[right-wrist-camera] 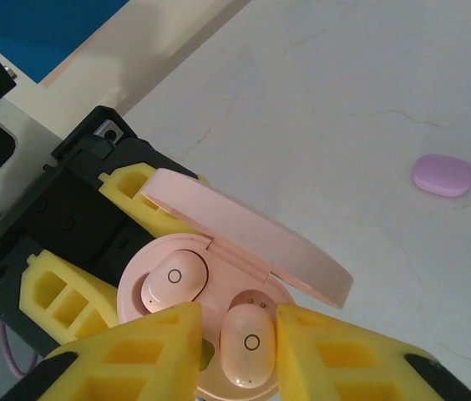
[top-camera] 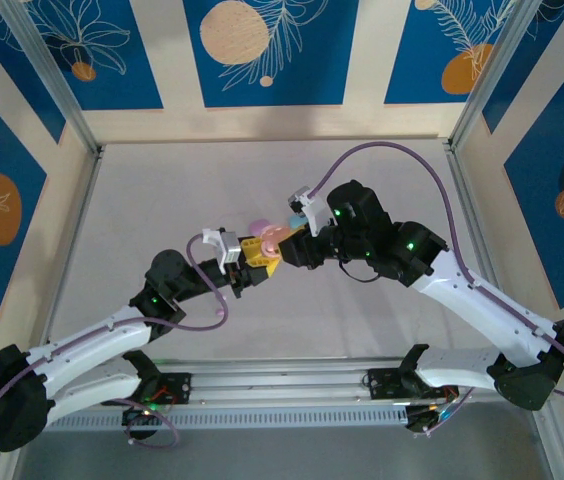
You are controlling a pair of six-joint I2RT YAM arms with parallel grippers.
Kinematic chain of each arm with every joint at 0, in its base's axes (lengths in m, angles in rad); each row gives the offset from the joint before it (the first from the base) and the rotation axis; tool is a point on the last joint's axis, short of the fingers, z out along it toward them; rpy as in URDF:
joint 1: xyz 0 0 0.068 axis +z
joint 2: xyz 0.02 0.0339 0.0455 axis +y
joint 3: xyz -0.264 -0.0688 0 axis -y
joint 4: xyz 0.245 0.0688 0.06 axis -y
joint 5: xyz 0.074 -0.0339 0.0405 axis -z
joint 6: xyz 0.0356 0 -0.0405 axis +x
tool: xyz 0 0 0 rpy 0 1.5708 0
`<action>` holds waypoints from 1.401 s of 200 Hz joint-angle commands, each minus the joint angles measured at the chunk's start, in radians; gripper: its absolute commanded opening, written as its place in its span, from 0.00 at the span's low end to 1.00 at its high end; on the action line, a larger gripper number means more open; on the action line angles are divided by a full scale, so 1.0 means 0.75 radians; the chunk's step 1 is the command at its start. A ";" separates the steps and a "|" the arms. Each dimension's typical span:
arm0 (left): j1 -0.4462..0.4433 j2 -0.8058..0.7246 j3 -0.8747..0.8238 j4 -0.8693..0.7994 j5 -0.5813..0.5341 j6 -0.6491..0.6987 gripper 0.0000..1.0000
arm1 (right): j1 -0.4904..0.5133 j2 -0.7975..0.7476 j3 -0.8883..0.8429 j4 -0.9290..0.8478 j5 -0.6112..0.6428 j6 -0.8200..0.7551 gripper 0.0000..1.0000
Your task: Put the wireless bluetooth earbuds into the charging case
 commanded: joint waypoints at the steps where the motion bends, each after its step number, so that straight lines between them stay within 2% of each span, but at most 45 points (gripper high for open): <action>1: -0.011 -0.011 0.027 0.074 0.012 -0.017 0.20 | 0.007 -0.008 0.008 -0.021 -0.008 0.003 0.34; 91: -0.011 -0.009 0.023 0.074 0.019 -0.001 0.20 | -0.042 -0.175 -0.065 0.106 0.029 0.093 0.42; 128: -0.010 -0.008 0.026 0.065 0.039 -0.003 0.20 | -0.159 -0.236 -0.127 0.148 0.073 0.307 0.46; 164: -0.013 -0.003 0.051 0.020 0.090 -0.002 0.20 | -0.340 -0.187 -0.141 0.190 -0.199 0.548 0.47; 204: -0.025 0.006 0.066 0.014 0.117 -0.005 0.20 | -0.351 -0.052 -0.071 0.192 -0.404 0.630 0.49; 241: -0.031 0.004 0.068 0.009 0.109 -0.005 0.20 | -0.340 0.035 -0.029 0.135 -0.487 0.604 0.50; 280: -0.029 -0.008 0.063 0.004 0.074 0.000 0.20 | -0.340 0.033 -0.033 0.075 -0.527 0.550 0.51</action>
